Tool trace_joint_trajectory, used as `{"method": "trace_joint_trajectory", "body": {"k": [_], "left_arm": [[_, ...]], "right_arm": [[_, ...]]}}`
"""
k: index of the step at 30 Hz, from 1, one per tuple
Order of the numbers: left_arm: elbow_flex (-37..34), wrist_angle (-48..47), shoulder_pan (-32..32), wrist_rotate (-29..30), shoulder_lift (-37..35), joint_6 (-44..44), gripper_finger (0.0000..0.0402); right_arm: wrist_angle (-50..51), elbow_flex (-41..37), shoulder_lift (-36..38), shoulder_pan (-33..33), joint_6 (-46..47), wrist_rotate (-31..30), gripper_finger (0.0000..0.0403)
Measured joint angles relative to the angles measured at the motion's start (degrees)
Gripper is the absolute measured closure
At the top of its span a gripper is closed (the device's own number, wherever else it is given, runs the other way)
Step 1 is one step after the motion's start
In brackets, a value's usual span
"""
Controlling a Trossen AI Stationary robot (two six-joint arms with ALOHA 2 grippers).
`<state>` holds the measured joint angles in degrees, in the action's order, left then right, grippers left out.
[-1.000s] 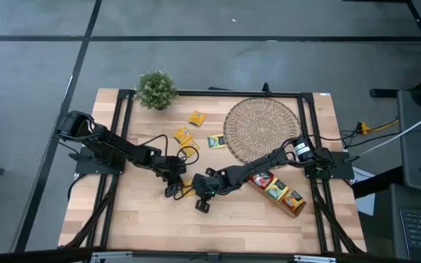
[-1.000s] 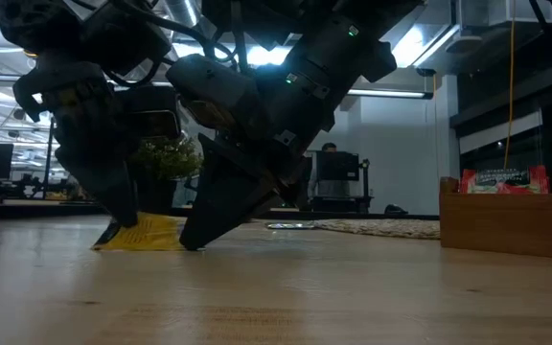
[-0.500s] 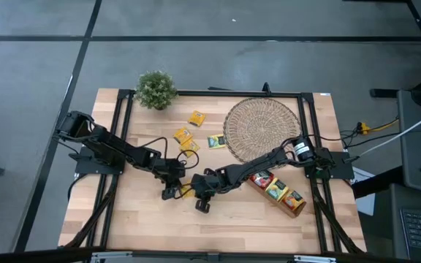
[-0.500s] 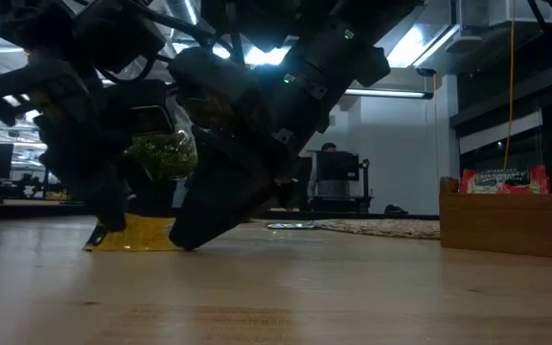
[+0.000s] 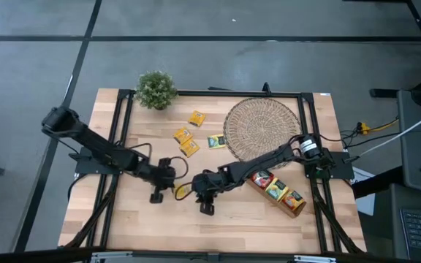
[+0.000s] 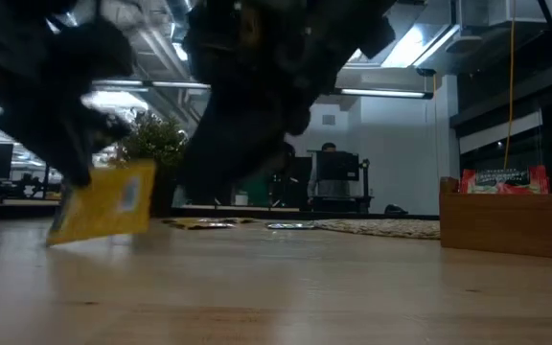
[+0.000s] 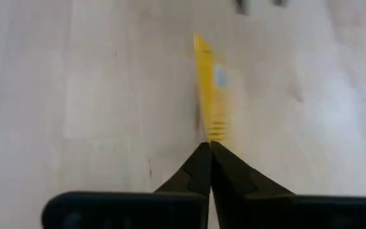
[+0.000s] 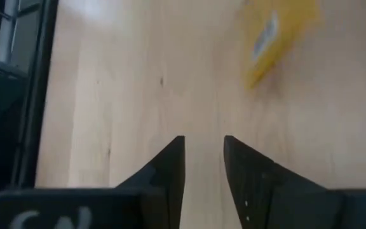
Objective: Pick & Place Tea
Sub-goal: Put the orange tea bag into the right slot of the wooden organizer
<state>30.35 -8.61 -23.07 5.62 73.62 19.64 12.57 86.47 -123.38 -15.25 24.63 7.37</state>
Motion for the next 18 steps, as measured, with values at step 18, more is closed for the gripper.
{"method": "trace_joint_trajectory", "body": {"k": [18], "left_arm": [[0.63, -6.57, -23.83, 39.25, -13.19, -35.74, 0.0399]], "right_arm": [[-1.4, 0.05, 6.09, 4.05, 15.12, 19.7, 0.0294]]}}
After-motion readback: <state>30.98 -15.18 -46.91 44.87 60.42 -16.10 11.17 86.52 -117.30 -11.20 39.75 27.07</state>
